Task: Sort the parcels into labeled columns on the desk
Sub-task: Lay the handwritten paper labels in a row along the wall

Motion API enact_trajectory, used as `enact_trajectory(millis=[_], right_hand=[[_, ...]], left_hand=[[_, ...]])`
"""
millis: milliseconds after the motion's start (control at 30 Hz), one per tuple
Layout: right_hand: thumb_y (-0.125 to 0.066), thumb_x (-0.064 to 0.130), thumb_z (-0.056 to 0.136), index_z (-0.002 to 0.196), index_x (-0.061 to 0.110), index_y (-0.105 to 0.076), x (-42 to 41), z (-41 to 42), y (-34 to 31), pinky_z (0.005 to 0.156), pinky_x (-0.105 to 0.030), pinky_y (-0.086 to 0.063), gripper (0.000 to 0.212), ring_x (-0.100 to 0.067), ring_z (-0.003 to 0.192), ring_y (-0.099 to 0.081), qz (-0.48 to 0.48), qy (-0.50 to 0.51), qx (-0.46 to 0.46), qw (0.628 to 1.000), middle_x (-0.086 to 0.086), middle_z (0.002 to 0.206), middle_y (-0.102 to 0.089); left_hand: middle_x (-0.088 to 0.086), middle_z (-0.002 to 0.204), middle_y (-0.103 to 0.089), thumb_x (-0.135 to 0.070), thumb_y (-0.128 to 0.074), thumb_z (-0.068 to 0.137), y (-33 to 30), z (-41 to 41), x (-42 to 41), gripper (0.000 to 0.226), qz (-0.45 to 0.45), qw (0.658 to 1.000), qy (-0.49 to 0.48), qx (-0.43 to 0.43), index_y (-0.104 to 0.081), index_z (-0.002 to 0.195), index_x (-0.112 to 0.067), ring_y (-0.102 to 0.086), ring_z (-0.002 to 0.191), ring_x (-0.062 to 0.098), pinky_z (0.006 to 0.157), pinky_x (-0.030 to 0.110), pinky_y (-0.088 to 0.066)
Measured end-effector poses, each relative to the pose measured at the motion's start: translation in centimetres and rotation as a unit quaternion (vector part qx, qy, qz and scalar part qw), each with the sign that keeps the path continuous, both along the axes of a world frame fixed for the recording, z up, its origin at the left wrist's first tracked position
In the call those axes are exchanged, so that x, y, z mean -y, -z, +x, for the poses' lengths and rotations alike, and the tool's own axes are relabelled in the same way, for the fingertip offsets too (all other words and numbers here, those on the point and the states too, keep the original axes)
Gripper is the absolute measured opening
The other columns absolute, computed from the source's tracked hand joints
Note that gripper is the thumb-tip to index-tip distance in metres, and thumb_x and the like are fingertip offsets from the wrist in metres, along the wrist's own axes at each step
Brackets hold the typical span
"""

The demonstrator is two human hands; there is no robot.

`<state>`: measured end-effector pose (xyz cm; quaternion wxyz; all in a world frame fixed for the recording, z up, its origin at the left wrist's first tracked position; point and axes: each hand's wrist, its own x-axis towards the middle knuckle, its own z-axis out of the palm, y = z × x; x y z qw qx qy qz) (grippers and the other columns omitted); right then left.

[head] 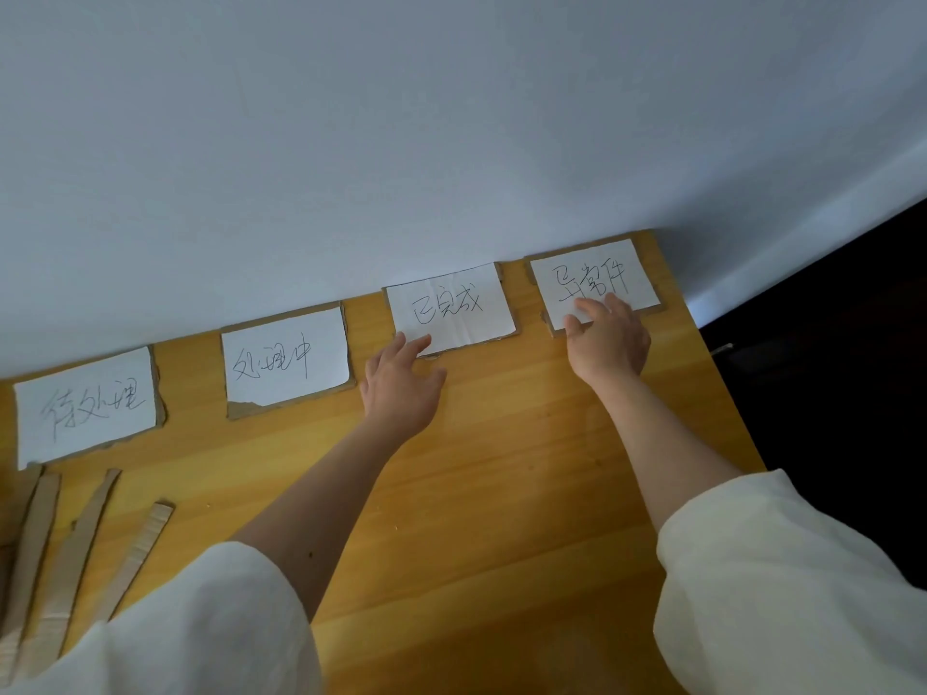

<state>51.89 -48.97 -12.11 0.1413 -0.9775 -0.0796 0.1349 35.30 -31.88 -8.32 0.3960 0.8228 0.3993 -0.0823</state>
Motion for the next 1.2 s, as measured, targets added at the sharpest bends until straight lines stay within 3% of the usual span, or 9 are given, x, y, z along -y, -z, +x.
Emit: enact_trajectory(millis=[167, 333, 500, 700, 933, 1200], right_hand=[[-0.046, 0.044, 0.100, 0.142, 0.026, -0.049, -0.4, 0.0, -0.2, 0.119, -0.050, -0.024, 0.046, -0.029, 0.147, -0.025, -0.006, 0.006, -0.015, 1.000, -0.008, 0.158, -0.032], [-0.042, 0.049, 0.100, 0.149, 0.029, -0.039, -1.8, -1.6, -1.4, 0.122, -0.050, -0.009, 0.053, -0.028, 0.152, -0.009, -0.015, -0.014, 0.006, 1.000, -0.007, 0.163, -0.020], [-0.043, 0.048, 0.100, 0.145, 0.028, -0.045, -6.7, -6.3, -3.0, 0.121, -0.048, -0.011, 0.049, -0.029, 0.150, -0.016, 0.025, -0.109, 0.036, 0.993, -0.007, 0.161, -0.026], [-0.043, 0.043, 0.102, 0.145, 0.026, -0.046, -14.7, -14.6, -4.6, 0.122, -0.045, -0.018, 0.047, -0.023, 0.148, -0.024, 0.089, -0.253, -0.010, 0.963, -0.003, 0.158, -0.034], [-0.036, 0.045, 0.103, 0.149, 0.032, -0.039, -22.4, -21.3, -3.6, 0.123, -0.042, -0.007, 0.047, -0.019, 0.151, -0.014, 0.044, -0.357, -0.085, 0.929, 0.003, 0.162, -0.026], [-0.034, 0.048, 0.102, 0.144, 0.033, -0.045, -25.0, -23.0, -2.1, 0.123, -0.045, -0.007, 0.046, -0.020, 0.150, -0.015, -0.037, -0.348, -0.098, 0.932, 0.001, 0.162, -0.024]], left_hand=[[-0.005, 0.159, -0.024, -0.034, -0.054, 0.095, 0.0, -0.7, -0.4, 0.051, -0.001, 1.000, -0.011, 0.003, -0.041, 0.144, -0.031, -0.012, 0.147, 0.021, 0.117, 0.045, -0.012], [-0.003, 0.160, -0.022, -0.034, -0.056, 0.094, -0.3, -2.3, -1.9, 0.054, 0.024, 0.999, -0.031, 0.011, -0.039, 0.145, -0.032, -0.014, 0.147, 0.023, 0.116, 0.045, -0.018], [0.003, 0.161, -0.019, -0.037, -0.054, 0.094, -0.7, -6.1, -5.7, 0.055, 0.085, 0.989, -0.122, -0.016, -0.038, 0.146, -0.029, -0.015, 0.147, 0.024, 0.117, 0.044, -0.015], [0.007, 0.163, -0.008, -0.043, -0.045, 0.096, -0.8, -13.8, -13.5, 0.059, 0.147, 0.963, -0.198, -0.112, -0.028, 0.150, -0.026, -0.007, 0.149, 0.028, 0.118, 0.047, -0.009], [0.011, 0.163, 0.002, -0.057, -0.029, 0.097, 0.5, -20.1, -20.8, 0.061, 0.128, 0.956, -0.138, -0.225, -0.018, 0.153, -0.034, 0.001, 0.149, 0.033, 0.118, 0.051, -0.001], [0.014, 0.162, -0.002, -0.059, -0.033, 0.096, 2.4, -22.1, -23.9, 0.061, 0.126, 0.971, -0.094, -0.180, -0.023, 0.150, -0.033, -0.001, 0.148, 0.036, 0.118, 0.054, -0.003]])
